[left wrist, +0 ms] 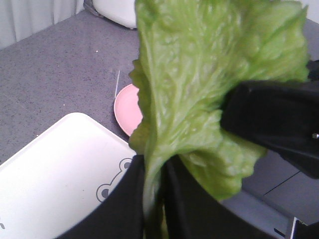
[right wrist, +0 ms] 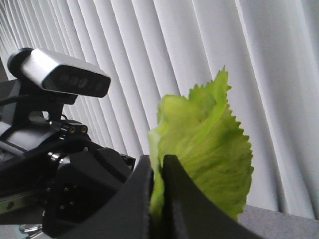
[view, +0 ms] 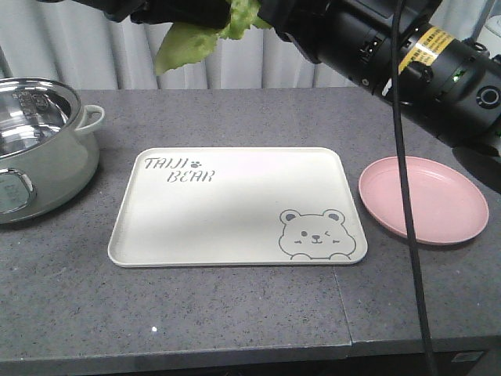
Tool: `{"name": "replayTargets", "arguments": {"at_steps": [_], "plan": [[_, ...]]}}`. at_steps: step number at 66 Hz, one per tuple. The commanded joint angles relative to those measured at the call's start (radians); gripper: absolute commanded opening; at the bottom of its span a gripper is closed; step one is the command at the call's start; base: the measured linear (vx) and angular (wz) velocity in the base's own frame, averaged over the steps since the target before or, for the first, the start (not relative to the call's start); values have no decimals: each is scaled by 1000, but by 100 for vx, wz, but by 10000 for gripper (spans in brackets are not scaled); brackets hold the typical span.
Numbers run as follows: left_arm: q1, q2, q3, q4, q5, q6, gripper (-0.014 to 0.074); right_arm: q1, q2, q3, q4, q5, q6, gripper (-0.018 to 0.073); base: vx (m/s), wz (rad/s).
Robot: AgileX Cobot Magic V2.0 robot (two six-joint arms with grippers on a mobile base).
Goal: Transfer vegetables to tray and serve
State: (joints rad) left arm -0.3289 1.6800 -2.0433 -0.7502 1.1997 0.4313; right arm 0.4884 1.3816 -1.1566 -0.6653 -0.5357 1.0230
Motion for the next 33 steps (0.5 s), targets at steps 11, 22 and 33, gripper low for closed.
{"name": "replayTargets", "arguments": {"at_steps": [11, 22, 33], "plan": [[-6, -87, -27, -38, -54, -3, 136, -149, -99, -35, 46, 49, -36, -6, 0, 0], [-6, -125, -27, 7, -84, -7, 297, -332, -138, -35, -61, 106, 82, -5, 0, 0], [-6, -149, -27, 103, -82, -20, 401, -486, -136, -35, -284, 106, 302, -6, 0, 0]]}}
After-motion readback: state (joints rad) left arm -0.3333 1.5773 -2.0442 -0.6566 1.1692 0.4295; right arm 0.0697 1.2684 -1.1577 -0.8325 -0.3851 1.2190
